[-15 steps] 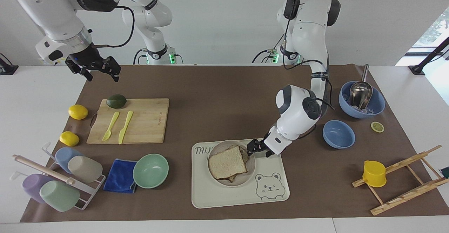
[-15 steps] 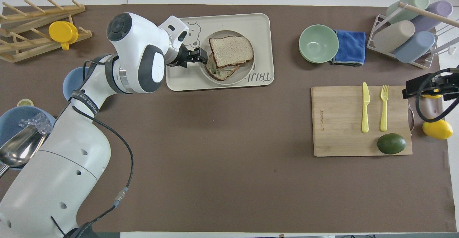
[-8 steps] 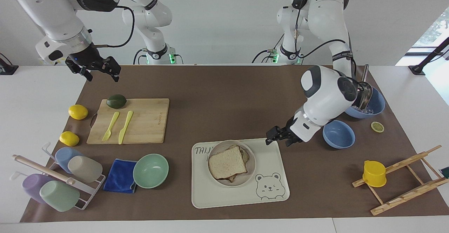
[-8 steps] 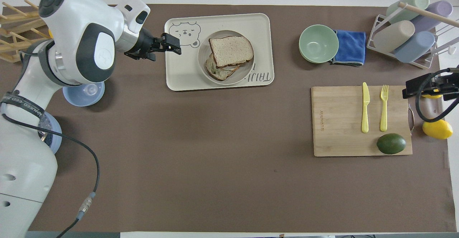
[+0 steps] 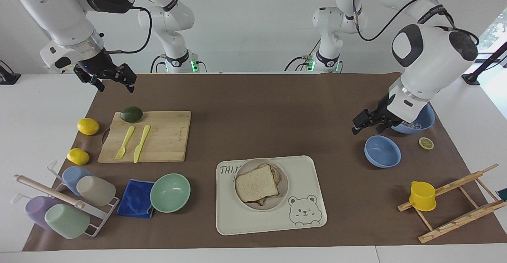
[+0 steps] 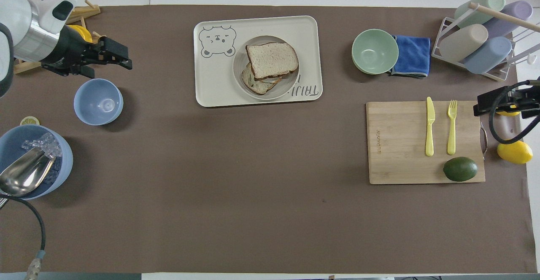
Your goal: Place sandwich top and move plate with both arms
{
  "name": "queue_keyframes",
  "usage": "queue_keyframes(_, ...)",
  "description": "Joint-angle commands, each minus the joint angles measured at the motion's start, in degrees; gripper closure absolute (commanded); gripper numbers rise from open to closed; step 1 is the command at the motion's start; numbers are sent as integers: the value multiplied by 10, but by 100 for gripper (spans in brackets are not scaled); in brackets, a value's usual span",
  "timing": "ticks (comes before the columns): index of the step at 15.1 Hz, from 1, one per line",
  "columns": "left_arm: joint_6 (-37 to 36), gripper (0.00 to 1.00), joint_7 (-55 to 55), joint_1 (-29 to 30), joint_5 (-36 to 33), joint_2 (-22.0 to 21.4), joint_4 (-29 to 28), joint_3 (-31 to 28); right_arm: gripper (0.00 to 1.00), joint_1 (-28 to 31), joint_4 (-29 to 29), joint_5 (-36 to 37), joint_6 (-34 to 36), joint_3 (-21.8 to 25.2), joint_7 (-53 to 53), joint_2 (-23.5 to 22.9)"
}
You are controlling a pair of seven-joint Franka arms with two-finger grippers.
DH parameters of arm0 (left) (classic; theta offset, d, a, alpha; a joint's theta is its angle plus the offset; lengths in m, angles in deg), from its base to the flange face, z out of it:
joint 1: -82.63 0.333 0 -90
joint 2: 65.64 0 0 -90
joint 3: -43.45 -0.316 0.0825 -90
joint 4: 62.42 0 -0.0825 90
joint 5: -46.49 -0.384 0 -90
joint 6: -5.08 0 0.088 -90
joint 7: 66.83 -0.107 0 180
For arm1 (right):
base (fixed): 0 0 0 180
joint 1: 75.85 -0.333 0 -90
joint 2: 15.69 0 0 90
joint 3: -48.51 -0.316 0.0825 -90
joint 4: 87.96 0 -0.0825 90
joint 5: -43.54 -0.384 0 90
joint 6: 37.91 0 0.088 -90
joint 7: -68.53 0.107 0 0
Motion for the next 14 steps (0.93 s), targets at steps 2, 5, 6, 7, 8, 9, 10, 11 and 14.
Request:
queue_keyframes(2, -56, 0, -2, 10, -66, -76, -29, -2, 0, 5, -12, -5, -2, -3, 5, 12)
queue_keyframes(5, -77, 0, -3, 8, -98, -120, -52, -1, 0, 5, -11, -5, -2, -3, 5, 12)
queue_keyframes(6, -81, 0, -4, 8, -99, -138, -64, 0, 0, 5, -12, -5, -2, -3, 5, 12)
queue_keyframes(7, -89, 0, -4, 8, -99, -154, -77, 2, 0, 5, -12, -5, -2, -3, 5, 12)
queue_keyframes(8, -102, 0, -6, 12, -99, -168, -88, 6, 0, 5, -11, -5, -2, -3, 5, 12)
queue_keyframes(9, -111, 0, -8, 34, -99, -172, -92, 27, 0, 5, -12, -5, -2, -3, 5, 12)
queue_keyframes(10, -121, 0, -14, 64, -99, -175, -93, 68, 0, 5, -11, -5, -2, -3, 5, 12)
queue_keyframes(11, -126, 0, -14, 92, -99, -175, -94, 98, 0, 5, -12, -5, -2, -3, 5, 12)
queue_keyframes(14, -111, 0, -49, 121, -98, -179, -117, 124, 0, 5, -11, -5, -2, -3, 5, 12)
